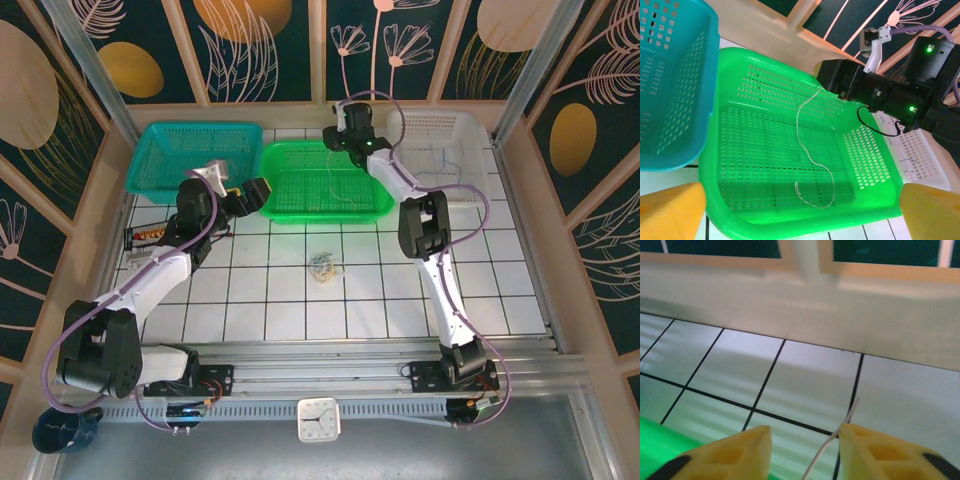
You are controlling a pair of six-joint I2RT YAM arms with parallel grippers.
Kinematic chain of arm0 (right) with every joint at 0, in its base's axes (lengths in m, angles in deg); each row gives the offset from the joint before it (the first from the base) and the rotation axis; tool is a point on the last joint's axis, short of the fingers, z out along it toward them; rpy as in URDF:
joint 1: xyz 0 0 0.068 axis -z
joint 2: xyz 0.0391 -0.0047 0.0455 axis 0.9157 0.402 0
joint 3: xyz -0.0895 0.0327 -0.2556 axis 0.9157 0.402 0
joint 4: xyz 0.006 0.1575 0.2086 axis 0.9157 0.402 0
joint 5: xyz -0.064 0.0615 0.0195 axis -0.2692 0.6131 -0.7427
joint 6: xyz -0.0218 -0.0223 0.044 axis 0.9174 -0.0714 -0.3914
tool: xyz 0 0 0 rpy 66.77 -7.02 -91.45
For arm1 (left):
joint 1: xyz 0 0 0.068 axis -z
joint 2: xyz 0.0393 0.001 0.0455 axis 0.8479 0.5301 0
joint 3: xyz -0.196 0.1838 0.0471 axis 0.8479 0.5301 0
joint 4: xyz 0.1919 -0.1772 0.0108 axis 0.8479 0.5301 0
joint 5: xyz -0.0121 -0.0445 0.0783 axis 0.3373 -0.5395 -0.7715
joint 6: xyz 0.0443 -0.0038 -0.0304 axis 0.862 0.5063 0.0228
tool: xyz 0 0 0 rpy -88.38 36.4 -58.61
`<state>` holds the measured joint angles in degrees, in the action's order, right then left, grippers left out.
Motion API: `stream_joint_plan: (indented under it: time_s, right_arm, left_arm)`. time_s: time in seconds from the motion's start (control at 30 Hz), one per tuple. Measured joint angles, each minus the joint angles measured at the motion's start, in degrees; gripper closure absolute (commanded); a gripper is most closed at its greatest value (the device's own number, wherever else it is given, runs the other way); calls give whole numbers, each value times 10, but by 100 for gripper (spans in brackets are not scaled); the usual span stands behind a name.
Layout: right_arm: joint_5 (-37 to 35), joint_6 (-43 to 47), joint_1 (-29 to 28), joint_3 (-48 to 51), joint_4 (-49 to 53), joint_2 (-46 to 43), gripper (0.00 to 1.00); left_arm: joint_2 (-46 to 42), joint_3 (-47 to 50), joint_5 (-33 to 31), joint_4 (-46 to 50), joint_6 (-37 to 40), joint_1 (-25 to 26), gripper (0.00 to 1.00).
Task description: Untangle the cables
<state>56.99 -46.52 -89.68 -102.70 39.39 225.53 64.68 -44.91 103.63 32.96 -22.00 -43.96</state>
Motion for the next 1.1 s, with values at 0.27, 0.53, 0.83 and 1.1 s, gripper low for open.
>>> stream_joint_plan:
  time_s: [0.27,0.53,0.83,1.1]
  right_arm:
    - [-17,15,-11,2,0,-2,100]
    - [2,13,-10,47,-1,-39,100]
    - [31,6,-17,127,-38,-146,100]
    - [72,-6,-33,281,-92,-252,100]
  left_arm:
    - [0,4,0,-1,-2,0,1]
    - [0,4,0,-1,-2,0,1]
    - [0,5,0,-2,-2,0,1]
    - [0,8,0,-6,-2,0,1]
